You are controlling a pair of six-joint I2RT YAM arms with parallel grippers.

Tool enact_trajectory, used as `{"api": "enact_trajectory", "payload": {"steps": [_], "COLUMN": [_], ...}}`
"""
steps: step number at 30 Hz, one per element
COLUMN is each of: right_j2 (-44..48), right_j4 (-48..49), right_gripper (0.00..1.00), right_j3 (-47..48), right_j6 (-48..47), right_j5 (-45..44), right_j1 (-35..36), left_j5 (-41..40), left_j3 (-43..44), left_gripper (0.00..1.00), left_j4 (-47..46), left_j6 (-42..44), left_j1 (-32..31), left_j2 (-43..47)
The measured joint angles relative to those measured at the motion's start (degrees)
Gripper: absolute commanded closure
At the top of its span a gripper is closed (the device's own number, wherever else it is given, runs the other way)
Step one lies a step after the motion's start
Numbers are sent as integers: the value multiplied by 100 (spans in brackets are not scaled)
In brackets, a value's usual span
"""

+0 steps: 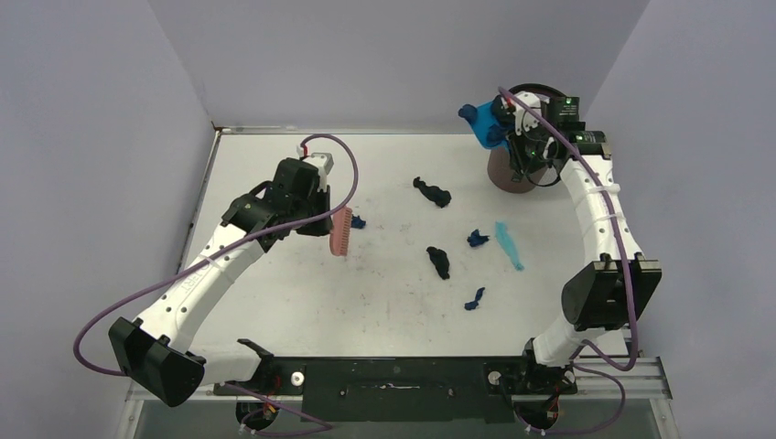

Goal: Sweep away the paper scraps from the table

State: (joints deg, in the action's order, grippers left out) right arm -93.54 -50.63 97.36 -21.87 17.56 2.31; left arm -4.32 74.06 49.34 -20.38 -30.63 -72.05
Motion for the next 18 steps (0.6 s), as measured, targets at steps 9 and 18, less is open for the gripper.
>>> {"api": "enact_trajectory", "payload": {"steps": [9,18], "right_j2": [-90,-404], "right_j4": [227,835], "right_gripper": [95,95], "right_j3": [387,389], "right_j6": [339,439], "right_j5": [70,-796], "right_j1": [-811,-1014], "left_j5": [140,271], "left_j3": [-22,-94], "left_gripper": [100,100], "left_j4": [-7,-42], "left_j6": [-22,-59], "left_j1": [0,-2], "left_j2": [0,0]}}
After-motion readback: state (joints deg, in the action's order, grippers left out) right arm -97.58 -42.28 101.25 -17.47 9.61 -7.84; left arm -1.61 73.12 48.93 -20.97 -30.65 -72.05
